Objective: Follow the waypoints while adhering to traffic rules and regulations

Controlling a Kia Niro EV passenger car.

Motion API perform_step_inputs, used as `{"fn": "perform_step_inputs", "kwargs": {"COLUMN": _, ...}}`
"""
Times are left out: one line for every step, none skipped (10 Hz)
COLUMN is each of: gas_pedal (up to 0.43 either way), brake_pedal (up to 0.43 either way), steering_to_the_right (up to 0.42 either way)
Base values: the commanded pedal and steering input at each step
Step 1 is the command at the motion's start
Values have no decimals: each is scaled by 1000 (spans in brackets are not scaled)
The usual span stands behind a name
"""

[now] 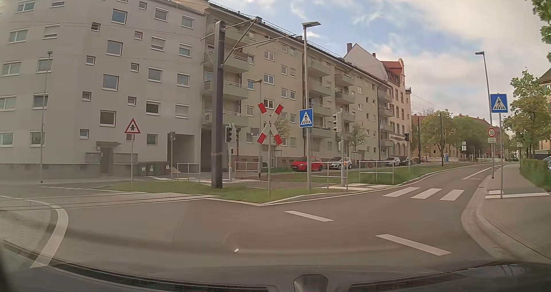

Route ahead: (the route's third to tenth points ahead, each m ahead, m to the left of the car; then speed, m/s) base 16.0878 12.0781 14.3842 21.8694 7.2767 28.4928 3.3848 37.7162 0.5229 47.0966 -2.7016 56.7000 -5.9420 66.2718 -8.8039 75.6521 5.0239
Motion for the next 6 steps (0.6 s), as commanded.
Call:
{"fn": "perform_step_inputs", "kwargs": {"gas_pedal": 98, "brake_pedal": 0, "steering_to_the_right": -240}}
{"fn": "perform_step_inputs", "kwargs": {"gas_pedal": 98, "brake_pedal": 0, "steering_to_the_right": -260}}
{"fn": "perform_step_inputs", "kwargs": {"gas_pedal": 98, "brake_pedal": 0, "steering_to_the_right": -272}}
{"fn": "perform_step_inputs", "kwargs": {"gas_pedal": 87, "brake_pedal": 0, "steering_to_the_right": -284}}
{"fn": "perform_step_inputs", "kwargs": {"gas_pedal": 87, "brake_pedal": 0, "steering_to_the_right": -290}}
{"fn": "perform_step_inputs", "kwargs": {"gas_pedal": 87, "brake_pedal": 0, "steering_to_the_right": -293}}
